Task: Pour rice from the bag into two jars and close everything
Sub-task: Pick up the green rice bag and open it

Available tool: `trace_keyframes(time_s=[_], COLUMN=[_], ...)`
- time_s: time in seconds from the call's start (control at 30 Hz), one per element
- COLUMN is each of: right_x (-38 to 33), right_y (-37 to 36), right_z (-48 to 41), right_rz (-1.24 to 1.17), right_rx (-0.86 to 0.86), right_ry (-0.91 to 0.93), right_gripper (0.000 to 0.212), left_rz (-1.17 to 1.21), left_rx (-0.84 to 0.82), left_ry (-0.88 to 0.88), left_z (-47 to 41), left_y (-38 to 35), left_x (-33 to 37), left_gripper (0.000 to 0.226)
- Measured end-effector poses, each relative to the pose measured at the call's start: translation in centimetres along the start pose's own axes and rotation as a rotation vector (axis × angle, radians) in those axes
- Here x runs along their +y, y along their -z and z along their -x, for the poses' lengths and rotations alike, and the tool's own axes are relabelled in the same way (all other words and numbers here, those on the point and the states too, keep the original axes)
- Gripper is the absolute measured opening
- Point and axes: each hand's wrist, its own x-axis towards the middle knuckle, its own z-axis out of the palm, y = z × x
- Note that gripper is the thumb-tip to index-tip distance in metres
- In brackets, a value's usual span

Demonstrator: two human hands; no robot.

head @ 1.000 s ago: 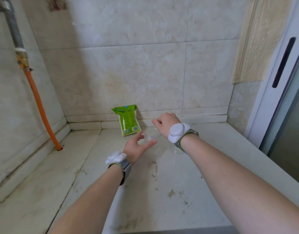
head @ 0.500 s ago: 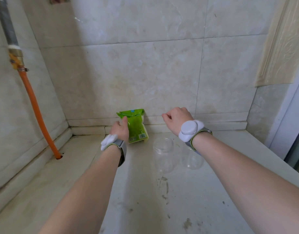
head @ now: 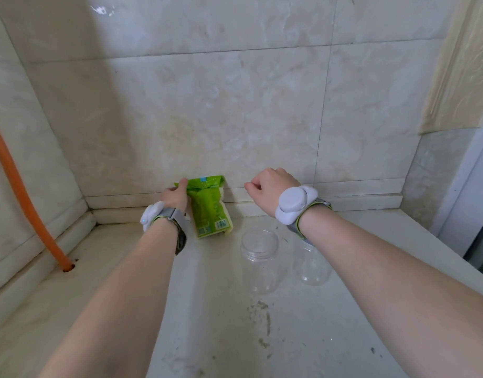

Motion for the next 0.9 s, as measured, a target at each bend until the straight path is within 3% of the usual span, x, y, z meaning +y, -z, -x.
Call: trace_keyframes(time_s=[0.13, 0.33, 0.4, 0.73, 0.9], right_x=[0.3, 0.0, -0.4, -3.5, -5.3], right_y=[0.4, 0.8, 1.1, 3.5, 4.7], right_z=[0.2, 0.7, 1.1, 3.5, 5.4], right_rz=[0.002, -0.021, -0.042, -0.099, -0.098], right_rx=[0.007, -0.01, -0.016, 0.01, 0.02], right_ry=[0.007, -0.016, -0.03, -0.01, -0.004], right_gripper=[0.049, 0.048, 0.048, 0.044, 0.027], left_rz=[0.127, 0.276, 0.309, 0.386, 0.406], left_rx=[-0.049, -0.061, -0.031, 0.006, 0.04], left_ry=[0.075, 0.02, -0.001, -0.08, -0.116], left_z=[-2.4, 2.5, 3.9, 10.7, 14.5], left_y=[-0.6, 0.3, 0.6, 4.0, 6.7], left_x=[-1.1, 0.4, 0.2, 1.9, 2.8], left_gripper=[0.084, 0.02, 0.009, 0.014, 0.007])
